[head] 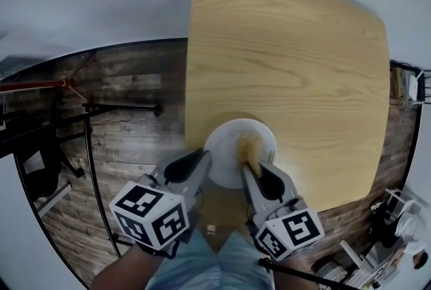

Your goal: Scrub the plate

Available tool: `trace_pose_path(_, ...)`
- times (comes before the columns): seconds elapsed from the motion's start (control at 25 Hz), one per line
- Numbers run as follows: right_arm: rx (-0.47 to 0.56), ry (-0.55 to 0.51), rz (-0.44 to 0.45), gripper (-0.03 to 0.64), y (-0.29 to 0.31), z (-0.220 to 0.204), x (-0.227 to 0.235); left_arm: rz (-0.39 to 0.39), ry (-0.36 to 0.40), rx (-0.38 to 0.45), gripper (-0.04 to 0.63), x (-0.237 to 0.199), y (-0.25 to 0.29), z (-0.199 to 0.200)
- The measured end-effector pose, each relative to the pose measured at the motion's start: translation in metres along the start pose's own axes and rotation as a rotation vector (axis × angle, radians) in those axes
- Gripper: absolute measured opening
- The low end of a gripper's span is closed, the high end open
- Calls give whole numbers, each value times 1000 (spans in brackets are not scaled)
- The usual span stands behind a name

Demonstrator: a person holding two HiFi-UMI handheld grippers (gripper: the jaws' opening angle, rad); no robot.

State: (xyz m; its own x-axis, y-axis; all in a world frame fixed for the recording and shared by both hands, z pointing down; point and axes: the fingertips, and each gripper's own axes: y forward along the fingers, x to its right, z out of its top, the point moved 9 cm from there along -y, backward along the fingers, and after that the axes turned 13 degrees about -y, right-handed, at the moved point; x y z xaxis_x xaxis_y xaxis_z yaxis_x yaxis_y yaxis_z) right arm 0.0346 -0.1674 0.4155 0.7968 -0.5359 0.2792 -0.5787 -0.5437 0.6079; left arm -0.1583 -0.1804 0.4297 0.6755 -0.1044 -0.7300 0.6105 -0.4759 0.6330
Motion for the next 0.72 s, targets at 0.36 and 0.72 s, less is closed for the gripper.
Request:
trace_pose_path(0.36, -2, -57, -71, 49, -11, 19, 16, 12, 20, 5, 51, 12, 1, 6)
trace_pose_path(0.72, -39, -67, -96, 49, 5, 24, 28, 20, 17, -6, 52, 12, 5, 9)
